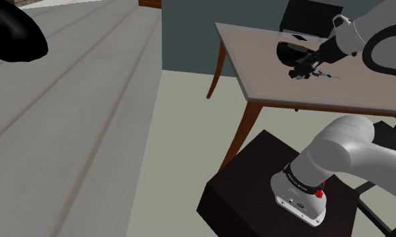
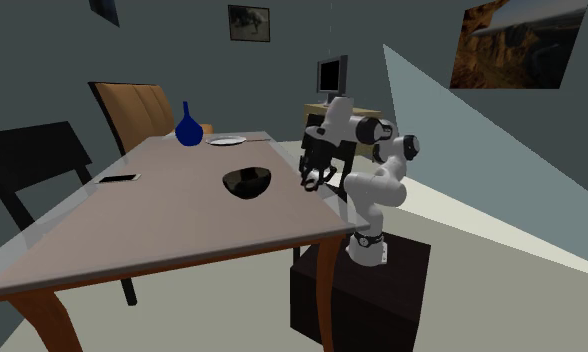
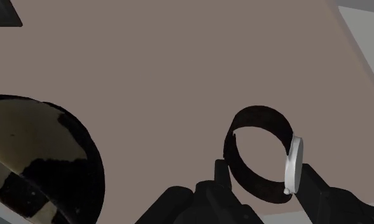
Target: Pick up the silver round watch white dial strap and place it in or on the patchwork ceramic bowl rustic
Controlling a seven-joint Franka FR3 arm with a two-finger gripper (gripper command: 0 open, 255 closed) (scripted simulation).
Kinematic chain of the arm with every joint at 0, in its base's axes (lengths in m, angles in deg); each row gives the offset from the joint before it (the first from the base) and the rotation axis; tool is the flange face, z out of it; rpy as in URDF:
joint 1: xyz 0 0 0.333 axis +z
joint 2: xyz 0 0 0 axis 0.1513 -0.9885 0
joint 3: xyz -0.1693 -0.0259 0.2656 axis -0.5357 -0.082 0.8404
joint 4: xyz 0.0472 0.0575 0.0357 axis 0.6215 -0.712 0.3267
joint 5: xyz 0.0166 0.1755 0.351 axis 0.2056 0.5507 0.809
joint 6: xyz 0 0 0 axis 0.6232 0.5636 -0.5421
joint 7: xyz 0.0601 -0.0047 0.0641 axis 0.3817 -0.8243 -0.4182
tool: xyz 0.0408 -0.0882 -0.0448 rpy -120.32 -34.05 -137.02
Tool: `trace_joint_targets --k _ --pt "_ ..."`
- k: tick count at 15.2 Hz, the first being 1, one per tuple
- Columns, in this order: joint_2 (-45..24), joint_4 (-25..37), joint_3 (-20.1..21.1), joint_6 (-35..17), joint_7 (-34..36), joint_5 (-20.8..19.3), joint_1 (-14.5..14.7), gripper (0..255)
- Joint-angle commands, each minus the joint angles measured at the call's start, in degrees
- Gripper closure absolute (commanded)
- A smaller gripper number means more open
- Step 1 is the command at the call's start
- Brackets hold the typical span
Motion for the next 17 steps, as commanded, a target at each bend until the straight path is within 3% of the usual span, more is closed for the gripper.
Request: trace_joint_targets --k 1,17 --pt "-0.88 1.87 0.53 0.92 0.0 0.52 0.58 255" --pt "-8.12 16.18 4.95 7.8 0.66 4.48 4.31 255"
